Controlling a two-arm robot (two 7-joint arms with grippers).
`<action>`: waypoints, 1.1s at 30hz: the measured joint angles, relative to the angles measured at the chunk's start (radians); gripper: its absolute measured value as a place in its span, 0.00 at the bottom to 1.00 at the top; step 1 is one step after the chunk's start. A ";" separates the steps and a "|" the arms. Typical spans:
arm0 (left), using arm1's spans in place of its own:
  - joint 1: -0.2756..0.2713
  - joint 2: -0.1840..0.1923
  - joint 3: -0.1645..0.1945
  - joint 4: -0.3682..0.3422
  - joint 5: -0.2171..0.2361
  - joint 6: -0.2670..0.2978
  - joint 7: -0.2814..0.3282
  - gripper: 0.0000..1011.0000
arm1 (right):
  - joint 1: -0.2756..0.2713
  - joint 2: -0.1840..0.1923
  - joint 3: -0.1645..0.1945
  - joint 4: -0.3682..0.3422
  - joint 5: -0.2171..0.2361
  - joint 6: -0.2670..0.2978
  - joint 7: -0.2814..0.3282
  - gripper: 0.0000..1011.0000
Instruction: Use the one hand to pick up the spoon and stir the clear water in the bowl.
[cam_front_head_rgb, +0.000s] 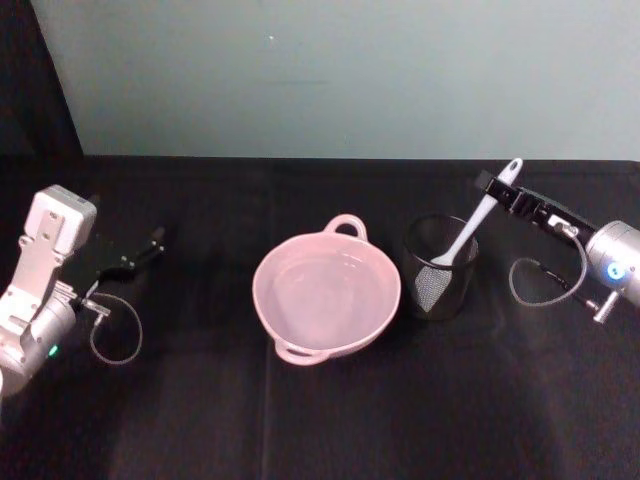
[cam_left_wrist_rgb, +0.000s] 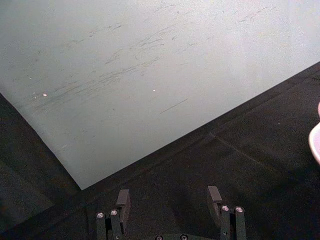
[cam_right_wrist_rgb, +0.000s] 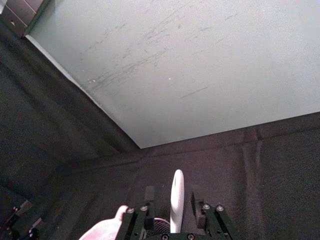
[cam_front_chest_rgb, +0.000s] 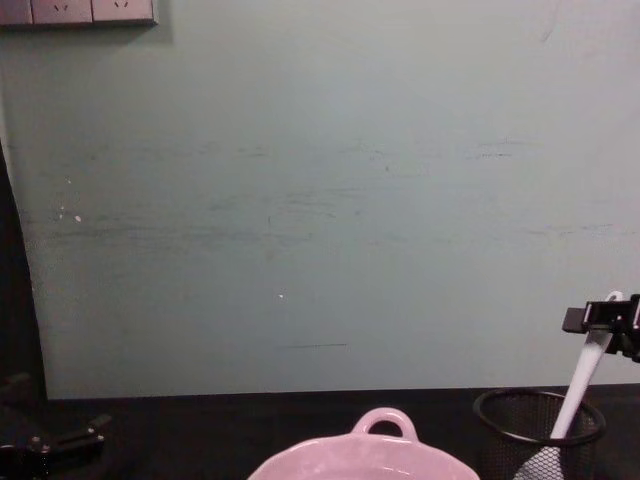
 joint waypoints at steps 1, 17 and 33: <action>0.000 0.000 0.000 0.000 0.000 0.000 0.000 1.00 | 0.000 0.000 0.000 0.000 0.000 0.000 0.000 0.41; 0.000 0.000 0.000 0.000 0.000 0.000 0.000 1.00 | 0.000 0.000 0.000 0.000 0.001 0.001 0.000 0.12; 0.000 0.000 0.000 0.000 0.000 0.000 0.000 1.00 | -0.061 0.123 0.006 -0.239 -0.101 -0.054 -0.048 0.12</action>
